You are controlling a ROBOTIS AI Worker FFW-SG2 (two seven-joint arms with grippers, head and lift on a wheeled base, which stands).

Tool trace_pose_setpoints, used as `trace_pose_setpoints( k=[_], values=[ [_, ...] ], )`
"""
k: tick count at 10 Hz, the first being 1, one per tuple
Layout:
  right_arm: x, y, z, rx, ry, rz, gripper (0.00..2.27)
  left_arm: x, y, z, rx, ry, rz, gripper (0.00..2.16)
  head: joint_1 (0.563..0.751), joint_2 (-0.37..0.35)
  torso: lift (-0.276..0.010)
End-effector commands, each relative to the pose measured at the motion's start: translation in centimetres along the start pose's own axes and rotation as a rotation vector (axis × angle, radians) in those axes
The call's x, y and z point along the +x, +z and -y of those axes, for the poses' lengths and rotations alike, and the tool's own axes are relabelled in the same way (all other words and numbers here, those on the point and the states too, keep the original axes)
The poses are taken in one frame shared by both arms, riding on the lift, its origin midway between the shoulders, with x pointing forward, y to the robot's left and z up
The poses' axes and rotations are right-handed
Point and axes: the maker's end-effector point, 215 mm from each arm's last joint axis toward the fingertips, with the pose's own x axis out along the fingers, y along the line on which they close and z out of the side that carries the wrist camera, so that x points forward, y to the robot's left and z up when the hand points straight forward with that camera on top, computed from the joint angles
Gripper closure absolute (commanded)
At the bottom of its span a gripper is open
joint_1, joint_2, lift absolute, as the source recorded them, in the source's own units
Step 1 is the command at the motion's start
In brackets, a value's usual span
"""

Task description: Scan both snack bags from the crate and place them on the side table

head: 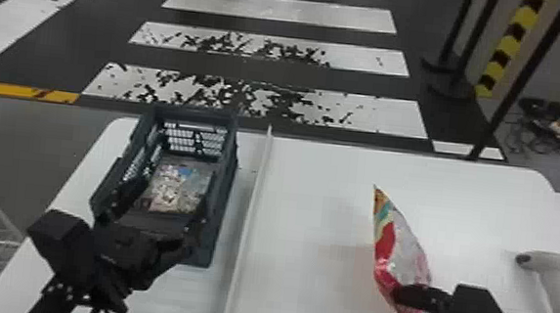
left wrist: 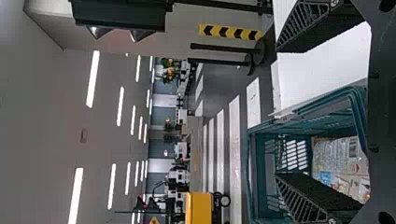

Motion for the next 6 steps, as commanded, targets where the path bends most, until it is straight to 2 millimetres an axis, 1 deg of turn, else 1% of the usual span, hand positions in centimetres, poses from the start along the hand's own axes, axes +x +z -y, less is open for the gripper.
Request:
trace_pose_setpoints(
  k=[1,2,3,4,5,6],
  values=[
    [1.6,0.4,-2.4,-0.074,0.074,-0.048,0.06,-0.1,-0.2,0.0,0.001,0.000,-0.003,0.04,0.695,0.059,-0.098],
    [2.6,0.3,-4.4,-0.120,0.147,-0.080,0.06,-0.1,-0.2,0.0,-0.001,0.001,-0.005,0.04,0.695,0.092,-0.098],
    [3.5,-0.5,-5.9,-0.143,0.210,-0.121,0.06,-0.1,-0.2,-0.1,-0.001,0.001,-0.003,0.04,0.695,0.123,-0.098],
    [4.0,-1.4,-6.4,-0.150,0.230,-0.155,0.06,-0.1,-0.3,-0.1,0.000,0.001,-0.005,0.04,0.695,0.137,-0.098],
    [4.2,-2.3,-6.3,-0.154,0.235,-0.187,0.06,-0.1,-0.4,-0.2,0.001,0.002,-0.007,0.04,0.695,0.154,-0.098],
    [4.3,-2.6,-5.4,-0.167,0.220,-0.210,0.06,-0.1,-0.3,-0.2,0.001,0.002,-0.005,0.04,0.695,0.154,-0.098]
  ],
)
